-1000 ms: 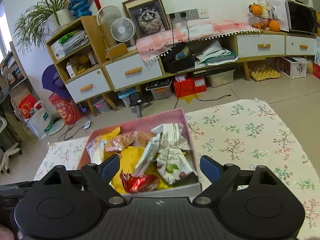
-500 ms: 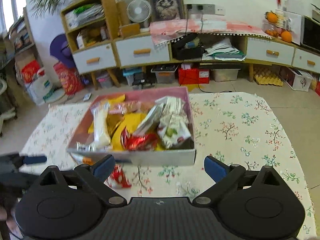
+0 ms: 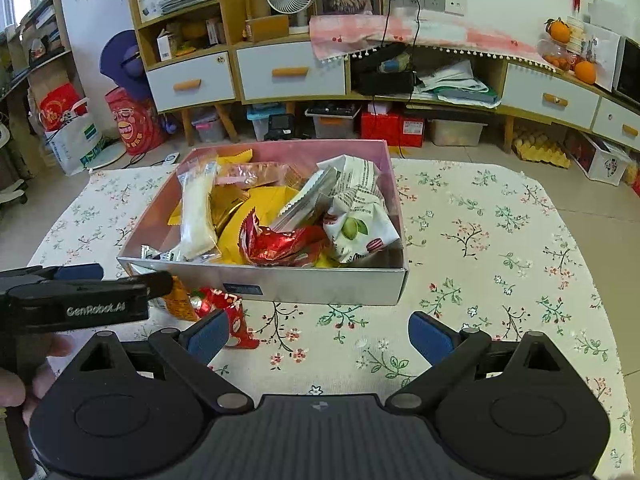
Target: Organize snacks
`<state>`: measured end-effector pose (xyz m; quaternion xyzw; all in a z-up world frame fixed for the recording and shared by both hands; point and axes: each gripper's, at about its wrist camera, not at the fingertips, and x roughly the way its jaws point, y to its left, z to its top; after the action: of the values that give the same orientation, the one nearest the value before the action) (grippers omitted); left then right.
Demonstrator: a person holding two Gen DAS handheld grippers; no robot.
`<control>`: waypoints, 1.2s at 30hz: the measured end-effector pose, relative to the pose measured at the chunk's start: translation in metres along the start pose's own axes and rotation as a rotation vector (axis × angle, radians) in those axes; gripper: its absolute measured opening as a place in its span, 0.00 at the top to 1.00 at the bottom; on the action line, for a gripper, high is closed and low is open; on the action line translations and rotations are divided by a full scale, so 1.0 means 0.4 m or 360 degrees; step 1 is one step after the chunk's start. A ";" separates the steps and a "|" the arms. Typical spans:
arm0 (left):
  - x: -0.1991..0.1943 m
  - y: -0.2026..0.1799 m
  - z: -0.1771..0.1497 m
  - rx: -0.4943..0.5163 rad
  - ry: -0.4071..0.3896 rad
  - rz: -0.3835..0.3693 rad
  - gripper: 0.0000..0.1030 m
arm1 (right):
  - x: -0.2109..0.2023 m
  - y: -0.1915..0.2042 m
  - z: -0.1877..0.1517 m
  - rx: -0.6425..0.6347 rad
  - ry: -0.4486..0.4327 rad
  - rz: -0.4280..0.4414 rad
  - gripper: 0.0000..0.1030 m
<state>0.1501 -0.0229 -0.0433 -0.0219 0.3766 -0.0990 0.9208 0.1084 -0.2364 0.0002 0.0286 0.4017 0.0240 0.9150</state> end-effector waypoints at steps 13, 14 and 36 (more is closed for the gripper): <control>0.014 0.030 -0.021 0.0064 0.0106 0.0067 0.08 | 0.023 -0.007 -0.009 -0.0021 0.0048 -0.0027 0.27; 0.016 0.038 -0.025 0.0072 0.0125 0.0067 0.08 | 0.024 -0.006 -0.010 -0.0023 0.0051 -0.0030 0.27; 0.043 0.116 -0.042 0.0127 0.0120 -0.0569 0.76 | 0.110 0.082 -0.011 -0.0089 0.0073 0.0154 0.51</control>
<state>0.1581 0.0195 -0.0726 -0.0482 0.3968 -0.2769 0.8738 0.1343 -0.2007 -0.0328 0.0218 0.4198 0.0801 0.9038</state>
